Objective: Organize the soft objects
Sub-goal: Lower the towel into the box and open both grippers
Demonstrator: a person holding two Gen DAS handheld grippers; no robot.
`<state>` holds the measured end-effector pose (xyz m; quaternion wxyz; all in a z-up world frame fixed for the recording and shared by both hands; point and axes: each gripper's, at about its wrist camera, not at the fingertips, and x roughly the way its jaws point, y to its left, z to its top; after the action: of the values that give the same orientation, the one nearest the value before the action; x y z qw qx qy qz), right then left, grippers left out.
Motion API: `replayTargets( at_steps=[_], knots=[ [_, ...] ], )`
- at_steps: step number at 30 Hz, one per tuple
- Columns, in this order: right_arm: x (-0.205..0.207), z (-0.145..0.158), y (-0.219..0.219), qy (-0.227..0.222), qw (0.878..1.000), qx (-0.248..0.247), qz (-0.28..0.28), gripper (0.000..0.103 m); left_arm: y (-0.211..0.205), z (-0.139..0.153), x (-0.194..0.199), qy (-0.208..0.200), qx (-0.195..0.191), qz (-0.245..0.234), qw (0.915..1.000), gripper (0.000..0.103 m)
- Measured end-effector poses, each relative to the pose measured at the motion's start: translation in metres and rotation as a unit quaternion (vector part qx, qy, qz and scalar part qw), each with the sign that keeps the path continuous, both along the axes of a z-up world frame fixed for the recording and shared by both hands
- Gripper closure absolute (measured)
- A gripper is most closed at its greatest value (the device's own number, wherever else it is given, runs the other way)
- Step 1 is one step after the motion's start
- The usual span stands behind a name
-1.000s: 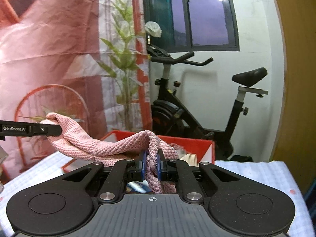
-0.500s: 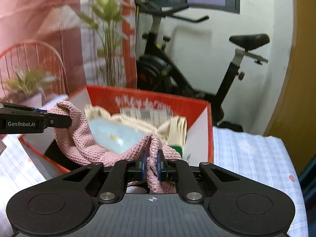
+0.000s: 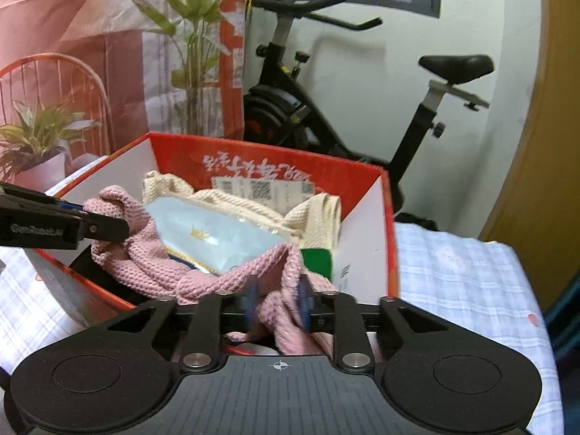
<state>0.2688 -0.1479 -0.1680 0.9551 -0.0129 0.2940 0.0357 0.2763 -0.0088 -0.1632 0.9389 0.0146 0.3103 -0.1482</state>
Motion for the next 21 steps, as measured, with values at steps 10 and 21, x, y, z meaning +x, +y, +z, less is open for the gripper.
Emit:
replayTargets(
  at_steps=[10,21],
  knots=[
    [-0.049,0.02,-0.014,-0.104,0.993,0.041,-0.022,0.001,0.017,0.012,-0.057,-0.043,0.006,-0.007,0.999,0.01],
    [-0.104,0.014,-0.004,-0.14,0.986,0.095,-0.013,0.0,0.062,-0.022,-0.112,0.015,-0.016,0.031,0.9993,0.011]
  ],
)
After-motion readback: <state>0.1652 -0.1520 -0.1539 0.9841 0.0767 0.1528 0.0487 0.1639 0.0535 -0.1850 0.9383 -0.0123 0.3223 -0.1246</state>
